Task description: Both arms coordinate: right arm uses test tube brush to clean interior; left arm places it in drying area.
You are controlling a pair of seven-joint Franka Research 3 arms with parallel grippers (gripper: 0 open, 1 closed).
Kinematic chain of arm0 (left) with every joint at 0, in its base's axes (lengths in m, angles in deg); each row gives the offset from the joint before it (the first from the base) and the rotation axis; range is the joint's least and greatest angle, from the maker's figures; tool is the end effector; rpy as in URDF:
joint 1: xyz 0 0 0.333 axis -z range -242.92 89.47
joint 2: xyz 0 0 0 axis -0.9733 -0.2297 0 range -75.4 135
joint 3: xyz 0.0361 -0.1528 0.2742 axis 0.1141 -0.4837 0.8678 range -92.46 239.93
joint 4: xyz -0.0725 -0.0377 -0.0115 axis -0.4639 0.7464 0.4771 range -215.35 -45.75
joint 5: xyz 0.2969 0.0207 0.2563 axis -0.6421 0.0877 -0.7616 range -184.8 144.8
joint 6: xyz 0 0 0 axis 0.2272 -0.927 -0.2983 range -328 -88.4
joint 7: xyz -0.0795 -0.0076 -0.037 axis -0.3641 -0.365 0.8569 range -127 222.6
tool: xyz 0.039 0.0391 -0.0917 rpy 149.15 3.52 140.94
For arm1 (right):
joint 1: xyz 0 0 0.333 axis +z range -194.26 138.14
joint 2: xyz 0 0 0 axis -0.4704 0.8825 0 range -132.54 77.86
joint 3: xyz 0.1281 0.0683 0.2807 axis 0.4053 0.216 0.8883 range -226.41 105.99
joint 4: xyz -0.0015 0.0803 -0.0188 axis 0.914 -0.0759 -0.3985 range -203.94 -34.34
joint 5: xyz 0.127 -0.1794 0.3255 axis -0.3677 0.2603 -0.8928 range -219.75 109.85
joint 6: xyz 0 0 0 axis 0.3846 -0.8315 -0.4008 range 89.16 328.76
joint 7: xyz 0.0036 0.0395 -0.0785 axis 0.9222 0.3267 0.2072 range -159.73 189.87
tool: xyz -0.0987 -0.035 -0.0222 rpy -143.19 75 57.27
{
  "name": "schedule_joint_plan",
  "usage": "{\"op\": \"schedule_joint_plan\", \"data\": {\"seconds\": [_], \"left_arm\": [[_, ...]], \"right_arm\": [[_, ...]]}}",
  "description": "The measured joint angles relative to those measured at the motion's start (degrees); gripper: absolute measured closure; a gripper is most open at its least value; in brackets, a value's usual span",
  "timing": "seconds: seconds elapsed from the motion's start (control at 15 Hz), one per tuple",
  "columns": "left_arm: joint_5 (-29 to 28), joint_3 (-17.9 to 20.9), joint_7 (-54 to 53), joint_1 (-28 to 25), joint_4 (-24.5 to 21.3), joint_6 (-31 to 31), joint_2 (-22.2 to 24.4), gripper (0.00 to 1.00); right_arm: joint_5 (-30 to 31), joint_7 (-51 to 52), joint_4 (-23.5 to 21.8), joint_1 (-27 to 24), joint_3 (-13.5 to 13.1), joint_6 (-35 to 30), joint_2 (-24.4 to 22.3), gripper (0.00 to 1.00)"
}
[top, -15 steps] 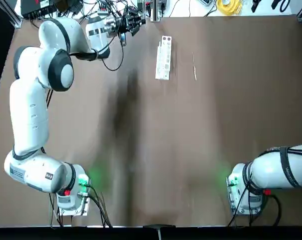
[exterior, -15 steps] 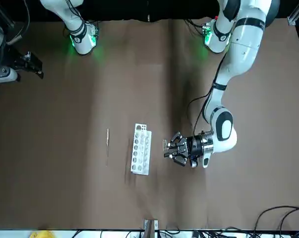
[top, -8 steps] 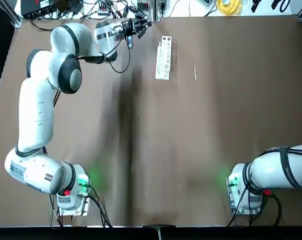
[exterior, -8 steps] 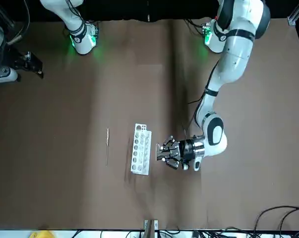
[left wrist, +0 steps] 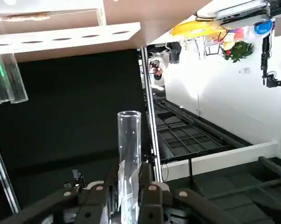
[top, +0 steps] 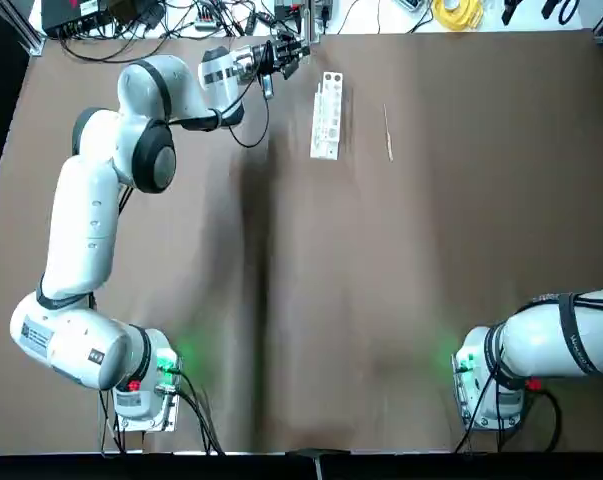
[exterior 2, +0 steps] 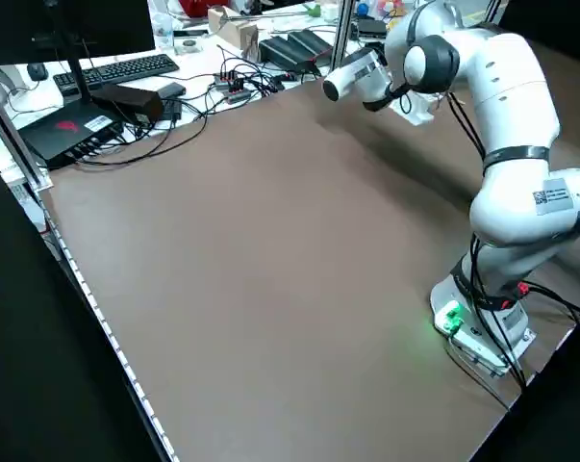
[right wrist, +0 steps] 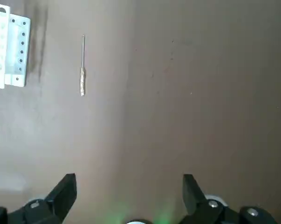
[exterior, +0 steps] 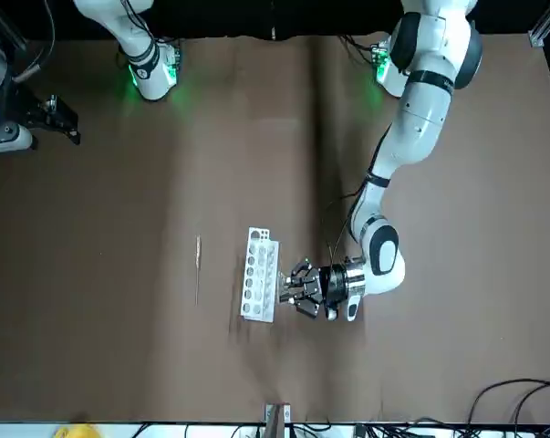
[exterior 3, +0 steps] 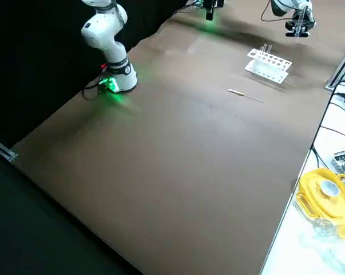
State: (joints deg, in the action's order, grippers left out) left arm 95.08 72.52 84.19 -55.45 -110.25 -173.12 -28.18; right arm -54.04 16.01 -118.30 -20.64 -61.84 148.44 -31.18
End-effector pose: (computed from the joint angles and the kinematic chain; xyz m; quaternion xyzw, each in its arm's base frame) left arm 0.6922 -0.3500 0.2011 0.4661 0.4777 -0.4416 0.5997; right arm 0.5211 0.0503 0.6470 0.9981 0.0581 -0.0201 0.0077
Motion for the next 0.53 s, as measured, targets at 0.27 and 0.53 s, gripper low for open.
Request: {"op": "schedule_joint_plan", "data": {"seconds": [0.27, 0.53], "left_arm": [[0.2, -0.1, 0.0, 0.9, 2.6, -1.3, -2.3, 0.77], [2.0, -0.1, 0.0, 1.7, 5.3, -2.7, -4.6, 0.77]], "right_arm": [[0.0, 0.0, 0.0, 0.1, 0.2, -0.1, 0.0, 0.0], [0.0, 0.2, -0.4, 0.7, 0.3, -0.6, 0.1, 0.0]]}}
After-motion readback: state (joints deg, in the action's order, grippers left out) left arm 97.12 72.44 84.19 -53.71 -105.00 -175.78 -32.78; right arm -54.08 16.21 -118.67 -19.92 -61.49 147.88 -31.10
